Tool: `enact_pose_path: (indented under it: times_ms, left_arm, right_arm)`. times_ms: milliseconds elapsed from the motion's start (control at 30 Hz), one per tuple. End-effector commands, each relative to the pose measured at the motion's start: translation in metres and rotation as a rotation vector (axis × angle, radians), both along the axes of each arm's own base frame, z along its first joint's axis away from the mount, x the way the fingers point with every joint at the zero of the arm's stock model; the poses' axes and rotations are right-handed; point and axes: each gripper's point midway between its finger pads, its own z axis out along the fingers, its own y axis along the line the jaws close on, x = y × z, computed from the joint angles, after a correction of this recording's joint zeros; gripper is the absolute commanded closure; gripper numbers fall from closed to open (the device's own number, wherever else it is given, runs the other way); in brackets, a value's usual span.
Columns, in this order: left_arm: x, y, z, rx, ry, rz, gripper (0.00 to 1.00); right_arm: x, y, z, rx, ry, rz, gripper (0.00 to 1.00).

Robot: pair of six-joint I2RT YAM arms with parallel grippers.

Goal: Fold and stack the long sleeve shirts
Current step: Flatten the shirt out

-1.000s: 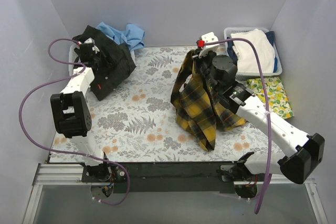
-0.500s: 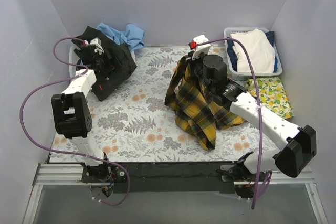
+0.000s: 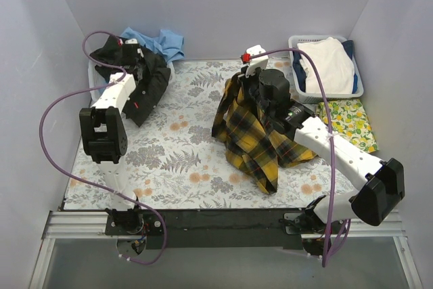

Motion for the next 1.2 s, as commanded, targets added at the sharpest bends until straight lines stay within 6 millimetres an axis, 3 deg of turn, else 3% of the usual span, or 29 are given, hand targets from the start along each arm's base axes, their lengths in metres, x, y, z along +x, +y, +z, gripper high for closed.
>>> enact_pose_path:
  times_ms: [0, 33, 67, 100, 133, 200, 233, 300, 333, 367, 567, 633, 900, 1067, 1167]
  left_arm:
    - [0.029, 0.029, 0.082, 0.007, -0.18, 0.159, 1.0]
    - [0.033, 0.051, 0.094, 0.0, -0.209, 0.214, 1.0]
    - [0.037, 0.057, 0.101, -0.013, -0.231, 0.235, 1.0]
    - [0.044, 0.06, 0.104, -0.04, -0.246, 0.251, 1.0]
    - [0.051, 0.062, 0.127, -0.057, -0.304, 0.259, 1.0]
    - [0.062, 0.069, 0.137, -0.088, -0.345, 0.287, 1.0]
    - [0.068, 0.07, 0.156, -0.097, -0.399, 0.289, 1.0]
    - [0.076, 0.078, 0.173, -0.099, -0.451, 0.314, 1.0]
    - [0.083, 0.08, 0.166, -0.099, -0.446, 0.325, 1.0]
    - [0.086, 0.085, 0.18, -0.103, -0.483, 0.348, 1.0]
    - [0.108, 0.115, 0.185, -0.173, -0.577, 0.48, 1.0]
    - [0.114, 0.118, 0.204, -0.197, -0.656, 0.485, 1.0]
    - [0.112, 0.122, 0.251, -0.287, -0.882, 0.505, 1.0]
    - [0.11, 0.133, 0.261, -0.259, -0.951, 0.554, 1.0]
    - [0.115, 0.137, 0.253, -0.241, -0.956, 0.566, 1.0]
  right_arm:
    - [0.004, 0.001, 0.026, 0.049, -0.039, -0.002, 0.99]
    - [0.004, 0.001, 0.026, 0.048, -0.038, -0.002, 0.99]
    - [0.004, 0.002, 0.024, 0.045, -0.031, -0.001, 0.99]
    - [0.005, 0.003, 0.025, 0.045, -0.031, 0.0, 0.99]
    - [0.005, 0.003, 0.024, 0.043, -0.029, -0.001, 0.99]
    - [0.006, 0.005, 0.024, 0.043, -0.024, 0.002, 0.99]
    - [0.007, 0.005, 0.024, 0.041, -0.022, 0.002, 0.99]
    - [0.008, 0.006, 0.024, 0.044, -0.018, 0.001, 0.99]
    - [0.008, 0.007, 0.022, 0.04, -0.014, 0.004, 0.99]
    - [0.008, 0.008, 0.021, 0.041, -0.008, 0.008, 0.99]
    - [0.009, 0.016, 0.024, 0.042, 0.004, 0.031, 0.99]
    - [0.011, 0.018, 0.017, 0.022, 0.029, 0.032, 0.99]
    - [0.015, 0.022, 0.01, -0.005, 0.057, 0.035, 0.99]
    - [0.015, 0.021, 0.008, -0.011, 0.059, 0.034, 0.99]
    - [0.016, 0.022, 0.008, -0.011, 0.059, 0.036, 0.99]
